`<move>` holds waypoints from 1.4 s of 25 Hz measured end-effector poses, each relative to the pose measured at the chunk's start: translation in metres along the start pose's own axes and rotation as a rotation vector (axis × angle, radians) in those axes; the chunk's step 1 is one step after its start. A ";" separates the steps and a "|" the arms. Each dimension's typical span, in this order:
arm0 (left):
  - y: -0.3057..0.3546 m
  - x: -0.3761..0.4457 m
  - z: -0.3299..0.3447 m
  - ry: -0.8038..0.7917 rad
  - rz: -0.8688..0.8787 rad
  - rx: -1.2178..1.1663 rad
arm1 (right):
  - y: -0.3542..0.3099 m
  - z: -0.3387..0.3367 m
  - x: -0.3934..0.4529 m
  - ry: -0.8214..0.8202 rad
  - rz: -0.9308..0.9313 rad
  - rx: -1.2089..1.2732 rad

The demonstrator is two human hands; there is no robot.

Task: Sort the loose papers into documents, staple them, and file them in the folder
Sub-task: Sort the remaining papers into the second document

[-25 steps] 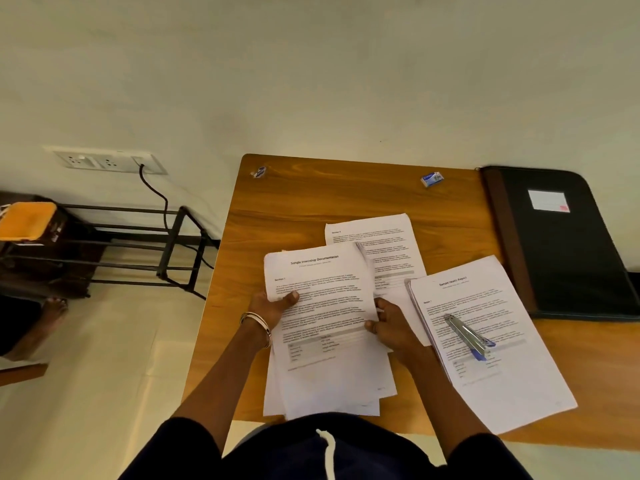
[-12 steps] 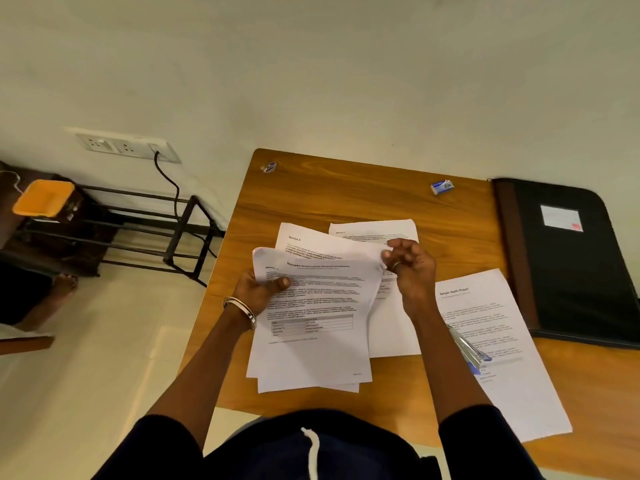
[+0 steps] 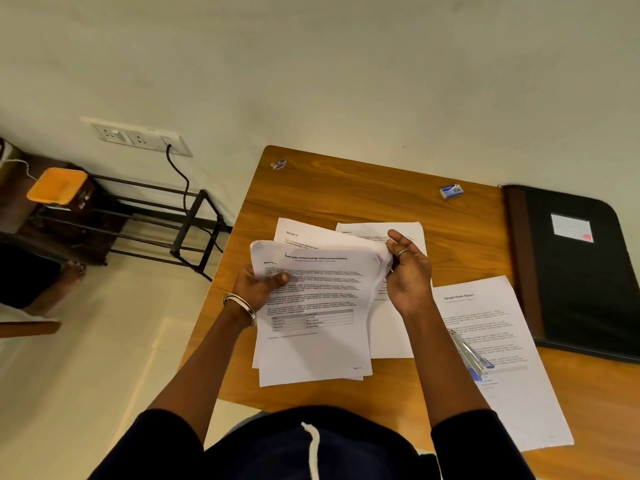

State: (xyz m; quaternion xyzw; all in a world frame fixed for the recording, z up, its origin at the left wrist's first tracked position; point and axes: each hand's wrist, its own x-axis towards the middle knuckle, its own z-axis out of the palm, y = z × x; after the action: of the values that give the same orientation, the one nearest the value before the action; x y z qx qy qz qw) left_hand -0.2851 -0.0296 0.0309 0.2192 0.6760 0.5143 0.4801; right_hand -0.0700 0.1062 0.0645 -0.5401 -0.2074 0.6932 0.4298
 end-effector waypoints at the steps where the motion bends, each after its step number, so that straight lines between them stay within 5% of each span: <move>1: 0.000 0.000 -0.001 0.010 -0.002 -0.007 | -0.001 0.000 0.000 0.008 0.025 0.009; 6: -0.003 -0.001 -0.001 0.021 -0.032 -0.023 | -0.002 0.003 0.000 0.039 0.162 0.143; 12: 0.000 -0.003 -0.001 0.040 -0.039 -0.030 | 0.001 0.003 0.001 0.002 0.067 0.083; 17: 0.017 0.001 0.000 0.121 0.142 -0.077 | 0.023 -0.007 0.000 -0.215 0.036 -0.348; 21: 0.054 0.000 0.006 0.297 0.262 -0.084 | 0.031 0.009 -0.008 -0.287 -0.291 -0.662; 27: 0.097 -0.001 0.009 0.494 0.679 -0.019 | 0.017 0.061 -0.035 -0.227 -0.726 -0.630; 35: 0.038 0.019 -0.009 0.512 0.286 0.296 | 0.069 0.055 -0.019 -0.215 -0.609 -1.059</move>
State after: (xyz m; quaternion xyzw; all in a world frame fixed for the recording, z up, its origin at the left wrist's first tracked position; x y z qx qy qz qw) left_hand -0.3088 -0.0042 0.0571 0.2428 0.8048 0.5108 0.1803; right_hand -0.1455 0.0628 0.0411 -0.5239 -0.7101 0.3930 0.2586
